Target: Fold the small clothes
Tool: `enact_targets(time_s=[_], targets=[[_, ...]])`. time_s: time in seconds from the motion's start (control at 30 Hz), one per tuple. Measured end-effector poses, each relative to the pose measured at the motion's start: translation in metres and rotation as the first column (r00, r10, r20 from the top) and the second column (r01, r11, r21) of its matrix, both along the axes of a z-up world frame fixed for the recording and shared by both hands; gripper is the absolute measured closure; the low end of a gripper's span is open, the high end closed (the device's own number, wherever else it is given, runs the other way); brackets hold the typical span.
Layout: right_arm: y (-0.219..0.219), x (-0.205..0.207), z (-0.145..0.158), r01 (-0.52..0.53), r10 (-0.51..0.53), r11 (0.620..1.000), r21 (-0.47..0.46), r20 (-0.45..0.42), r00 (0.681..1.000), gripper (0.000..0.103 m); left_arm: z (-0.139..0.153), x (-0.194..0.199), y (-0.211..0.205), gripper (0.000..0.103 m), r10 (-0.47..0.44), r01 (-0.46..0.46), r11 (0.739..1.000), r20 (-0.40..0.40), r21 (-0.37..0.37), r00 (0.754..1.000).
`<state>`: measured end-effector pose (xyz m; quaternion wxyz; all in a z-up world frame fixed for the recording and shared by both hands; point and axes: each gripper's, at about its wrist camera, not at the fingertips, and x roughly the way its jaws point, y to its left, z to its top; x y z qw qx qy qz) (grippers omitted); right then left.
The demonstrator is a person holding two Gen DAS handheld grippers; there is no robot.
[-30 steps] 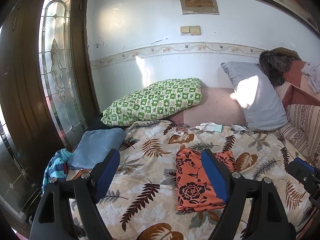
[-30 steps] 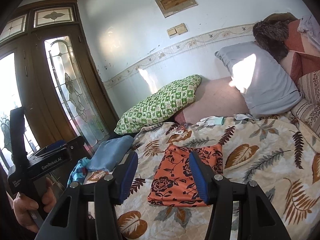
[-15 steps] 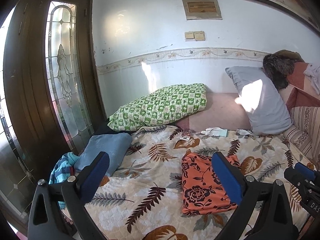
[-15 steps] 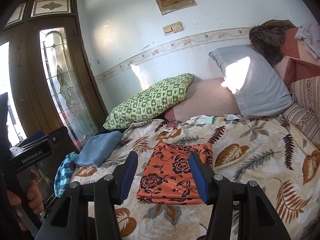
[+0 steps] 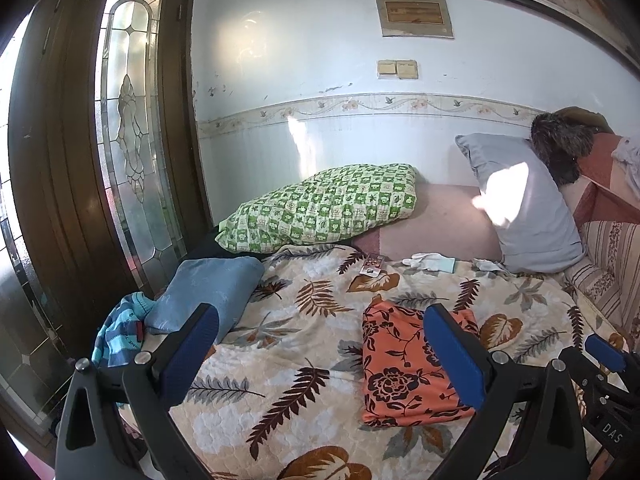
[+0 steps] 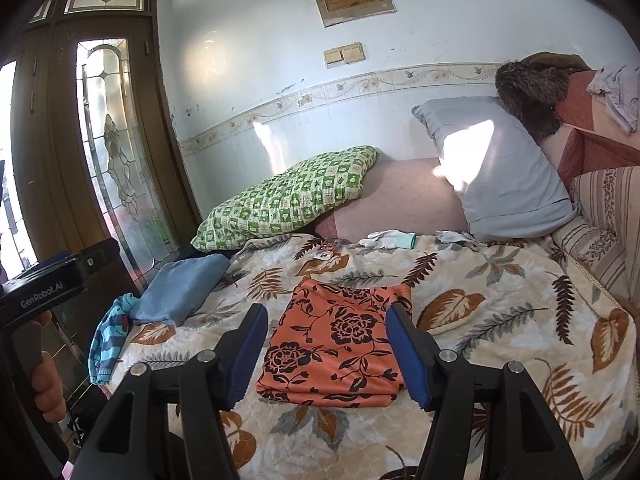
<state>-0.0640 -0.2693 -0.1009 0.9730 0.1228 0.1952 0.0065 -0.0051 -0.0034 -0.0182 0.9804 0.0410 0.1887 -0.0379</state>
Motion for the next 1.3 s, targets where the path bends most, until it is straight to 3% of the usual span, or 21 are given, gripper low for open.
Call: enact_targets(time_s=[1.3], targets=[[0.036, 0.014, 0.004, -0.051, 0.051, 0.997, -0.060, -0.014, 0.999, 0.038, 0.000, -0.001, 0.013, 0.001, -0.024, 0.025, 0.999, 0.021, -0.033, 0.999]])
